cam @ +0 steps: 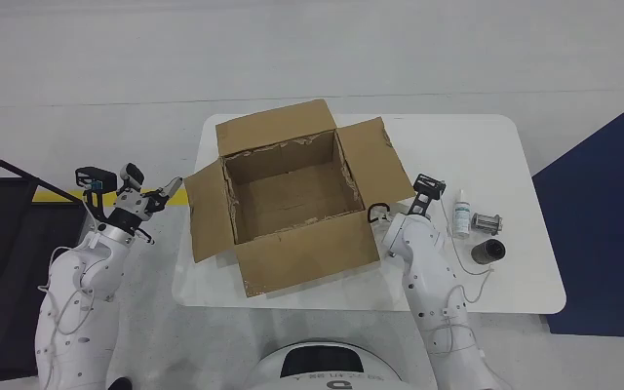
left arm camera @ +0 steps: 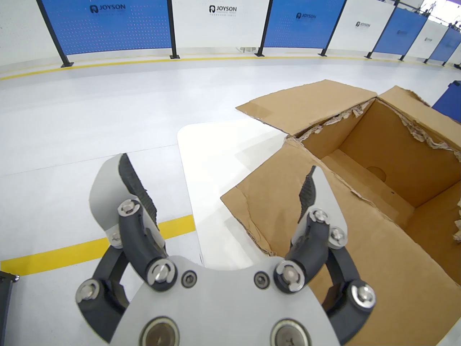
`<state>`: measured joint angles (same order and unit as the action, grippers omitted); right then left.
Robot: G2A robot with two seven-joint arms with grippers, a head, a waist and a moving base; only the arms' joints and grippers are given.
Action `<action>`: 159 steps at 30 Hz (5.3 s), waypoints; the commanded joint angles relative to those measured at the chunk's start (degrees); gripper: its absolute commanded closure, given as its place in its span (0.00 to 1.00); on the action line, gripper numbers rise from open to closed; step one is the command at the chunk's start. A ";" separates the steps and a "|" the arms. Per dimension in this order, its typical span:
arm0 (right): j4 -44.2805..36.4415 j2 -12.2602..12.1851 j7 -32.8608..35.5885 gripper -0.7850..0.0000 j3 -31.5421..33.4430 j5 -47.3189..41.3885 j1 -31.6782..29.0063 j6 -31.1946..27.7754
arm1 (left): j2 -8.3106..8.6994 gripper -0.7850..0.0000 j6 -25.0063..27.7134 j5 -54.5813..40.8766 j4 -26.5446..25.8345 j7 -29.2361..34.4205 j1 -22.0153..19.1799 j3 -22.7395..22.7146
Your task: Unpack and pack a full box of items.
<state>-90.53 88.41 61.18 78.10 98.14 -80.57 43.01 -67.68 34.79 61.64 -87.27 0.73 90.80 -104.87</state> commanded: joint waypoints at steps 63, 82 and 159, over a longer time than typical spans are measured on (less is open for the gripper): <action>-23.73 -4.61 4.75 1.00 48.39 -92.85 -18.40 -39.20 | 0.00 0.00 0.00 0.00 0.00 0.00 0.00 0.00; -37.77 -6.92 1.68 1.00 24.76 -75.65 -12.85 -29.11 | 0.00 0.00 0.00 0.00 0.00 0.00 0.00 0.00; 24.05 -0.75 -14.89 0.71 -34.11 -69.82 38.29 14.99 | 0.00 0.00 0.00 0.00 0.00 0.00 0.00 0.00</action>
<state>-67.55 87.41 46.29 44.41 28.62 -42.92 58.00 -67.68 34.79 61.64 -87.27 0.73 90.80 -104.87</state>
